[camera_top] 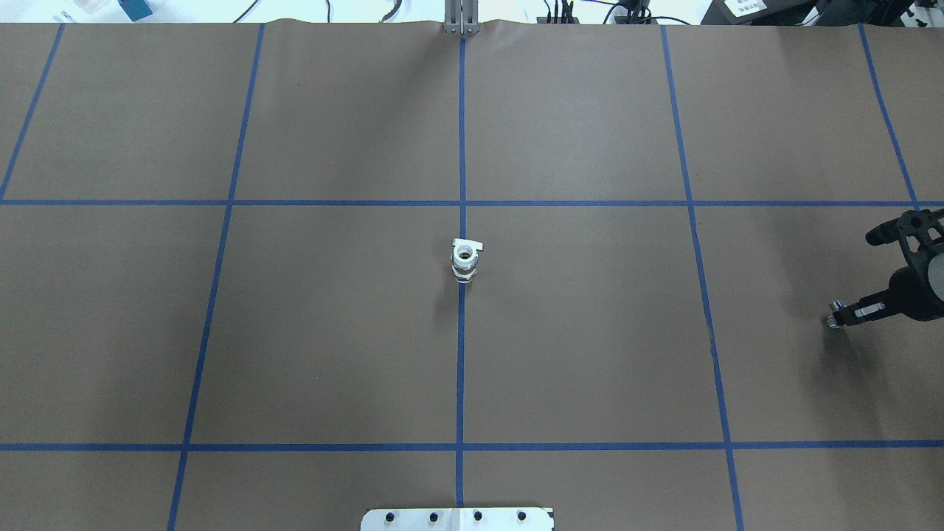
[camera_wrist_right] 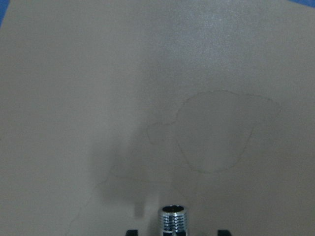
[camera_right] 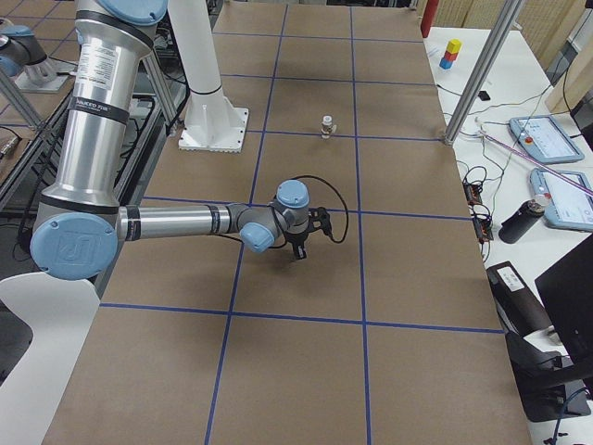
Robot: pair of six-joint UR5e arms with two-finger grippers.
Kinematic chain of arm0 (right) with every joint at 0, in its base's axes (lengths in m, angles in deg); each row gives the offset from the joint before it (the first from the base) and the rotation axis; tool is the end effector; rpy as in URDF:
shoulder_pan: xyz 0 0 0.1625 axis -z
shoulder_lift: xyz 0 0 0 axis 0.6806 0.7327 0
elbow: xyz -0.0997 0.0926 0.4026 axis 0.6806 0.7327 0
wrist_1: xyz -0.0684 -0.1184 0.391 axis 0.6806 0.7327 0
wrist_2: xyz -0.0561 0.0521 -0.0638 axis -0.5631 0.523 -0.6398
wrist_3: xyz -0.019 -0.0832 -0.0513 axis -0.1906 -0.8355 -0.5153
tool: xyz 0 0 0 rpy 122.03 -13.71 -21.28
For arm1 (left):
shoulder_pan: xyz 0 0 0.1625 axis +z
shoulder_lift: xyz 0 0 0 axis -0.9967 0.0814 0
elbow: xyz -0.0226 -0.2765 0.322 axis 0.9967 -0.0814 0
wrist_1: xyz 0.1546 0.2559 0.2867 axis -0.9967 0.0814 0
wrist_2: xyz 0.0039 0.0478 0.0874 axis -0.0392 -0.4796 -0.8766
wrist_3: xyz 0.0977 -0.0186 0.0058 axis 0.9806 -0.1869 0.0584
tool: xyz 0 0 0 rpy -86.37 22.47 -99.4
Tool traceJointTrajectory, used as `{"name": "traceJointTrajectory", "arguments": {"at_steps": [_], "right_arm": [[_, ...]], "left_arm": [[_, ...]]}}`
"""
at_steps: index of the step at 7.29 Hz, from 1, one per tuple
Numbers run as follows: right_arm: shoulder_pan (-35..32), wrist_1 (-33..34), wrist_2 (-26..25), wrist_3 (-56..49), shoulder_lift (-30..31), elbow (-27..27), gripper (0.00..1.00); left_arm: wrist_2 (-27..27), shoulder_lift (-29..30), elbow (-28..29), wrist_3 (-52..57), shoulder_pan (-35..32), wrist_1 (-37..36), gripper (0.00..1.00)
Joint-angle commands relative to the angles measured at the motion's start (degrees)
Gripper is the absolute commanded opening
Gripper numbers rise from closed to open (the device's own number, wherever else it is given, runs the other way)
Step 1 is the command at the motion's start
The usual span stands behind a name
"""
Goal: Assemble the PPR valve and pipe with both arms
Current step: 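Lower the right gripper onto the chrome valve and grasp it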
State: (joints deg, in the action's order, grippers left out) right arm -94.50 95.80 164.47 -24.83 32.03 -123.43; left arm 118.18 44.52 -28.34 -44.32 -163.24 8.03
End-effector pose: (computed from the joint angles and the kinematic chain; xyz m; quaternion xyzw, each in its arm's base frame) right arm -0.2002 -0.3815 0.6077 0.0823 -0.3858 -0.1281 0.9099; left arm 0.0310 -0.5069 0.4586 0.1488 0.3048 0.2048 0.9182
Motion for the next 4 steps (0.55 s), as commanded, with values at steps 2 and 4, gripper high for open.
{"name": "traceJointTrajectory", "arguments": {"at_steps": [2, 4], "right_arm": [[-0.3, 0.1, 0.8, 0.0, -0.5, -1.0, 0.00], [-1.2, 2.1, 0.8, 2.4, -3.3, -2.3, 0.00]], "left_arm": [[0.0, 0.0, 0.3, 0.0, 0.0, 0.0, 1.00], [0.3, -0.8, 0.5, -6.1, -0.3, -0.1, 1.00]]}}
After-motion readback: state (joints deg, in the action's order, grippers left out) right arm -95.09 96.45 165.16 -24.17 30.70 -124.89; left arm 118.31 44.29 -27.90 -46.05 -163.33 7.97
